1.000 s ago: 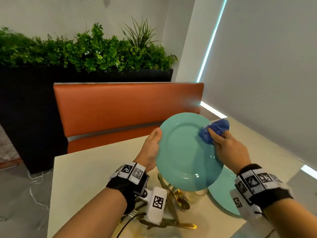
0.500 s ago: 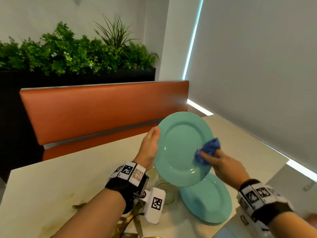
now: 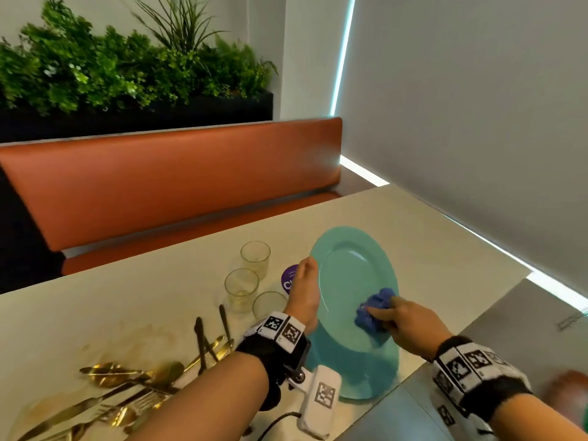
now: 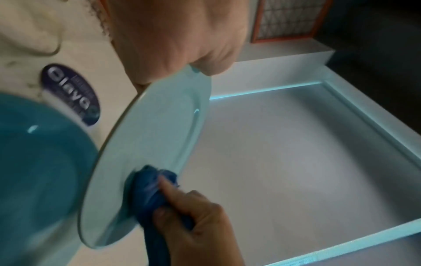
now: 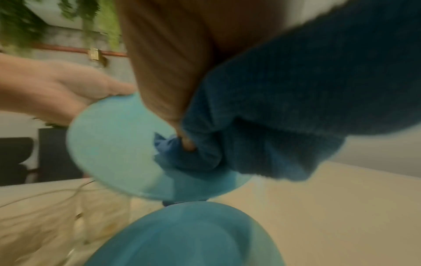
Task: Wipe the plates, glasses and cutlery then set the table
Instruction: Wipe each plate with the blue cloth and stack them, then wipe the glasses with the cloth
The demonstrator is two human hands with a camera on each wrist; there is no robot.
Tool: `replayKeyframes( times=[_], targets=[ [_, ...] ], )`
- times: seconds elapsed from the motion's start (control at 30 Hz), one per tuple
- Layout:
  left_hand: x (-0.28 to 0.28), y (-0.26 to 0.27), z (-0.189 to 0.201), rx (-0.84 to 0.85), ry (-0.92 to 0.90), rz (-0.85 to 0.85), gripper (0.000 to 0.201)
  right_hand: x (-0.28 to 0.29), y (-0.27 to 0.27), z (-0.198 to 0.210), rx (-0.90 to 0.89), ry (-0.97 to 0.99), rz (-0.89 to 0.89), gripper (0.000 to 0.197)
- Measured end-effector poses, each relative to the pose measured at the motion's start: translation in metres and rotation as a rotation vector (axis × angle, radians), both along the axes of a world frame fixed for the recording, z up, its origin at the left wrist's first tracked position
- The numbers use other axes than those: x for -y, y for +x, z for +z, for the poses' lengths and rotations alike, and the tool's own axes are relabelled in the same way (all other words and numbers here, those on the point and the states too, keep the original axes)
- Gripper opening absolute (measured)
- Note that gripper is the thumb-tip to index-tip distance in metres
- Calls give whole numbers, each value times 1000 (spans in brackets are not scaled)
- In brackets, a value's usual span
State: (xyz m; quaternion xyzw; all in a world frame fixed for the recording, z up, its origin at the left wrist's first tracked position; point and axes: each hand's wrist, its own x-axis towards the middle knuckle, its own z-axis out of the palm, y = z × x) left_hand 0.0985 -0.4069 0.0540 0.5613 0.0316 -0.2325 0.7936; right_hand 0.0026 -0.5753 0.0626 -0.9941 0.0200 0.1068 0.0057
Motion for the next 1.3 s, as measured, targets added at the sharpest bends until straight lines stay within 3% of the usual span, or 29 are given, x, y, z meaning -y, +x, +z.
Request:
replayKeyframes(
  times=[0.17, 0.37, 0.57, 0.67, 0.77, 0.87, 1.0, 1.13, 1.23, 1.3],
  targets=[
    [25, -9, -57, -270, 14, 40, 34, 28, 1, 8, 208, 132, -244, 39],
    [31, -32, -85, -326, 119, 165, 37, 34, 4, 4, 223, 250, -300, 39],
    [24, -41, -105, -399, 525, 174, 38, 26, -1, -3, 147, 421, -408, 45],
    [22, -40, -102, -370, 721, 67, 30, 21, -3, -4, 135, 487, -442, 45],
    [23, -41, -94, -358, 848, 83, 62, 15, -4, -4, 124, 521, -463, 44],
    [25, -45, -90, -293, 932, 13, 79, 10, -5, -4, 121, 540, -478, 43],
    [23, -46, -93, -273, 950, -65, 91, 1, -4, -2, 113, 551, -495, 39],
    [20, -50, -86, -247, 818, -140, 101, -3, -3, -9, 119, 637, -564, 41],
    [14, -59, -74, -155, 888, -158, 91, -6, 0, -18, 154, 794, -653, 35],
    [7, -68, -67, 25, 872, -124, 72, -11, 4, -21, 189, 910, -713, 23]
  ],
)
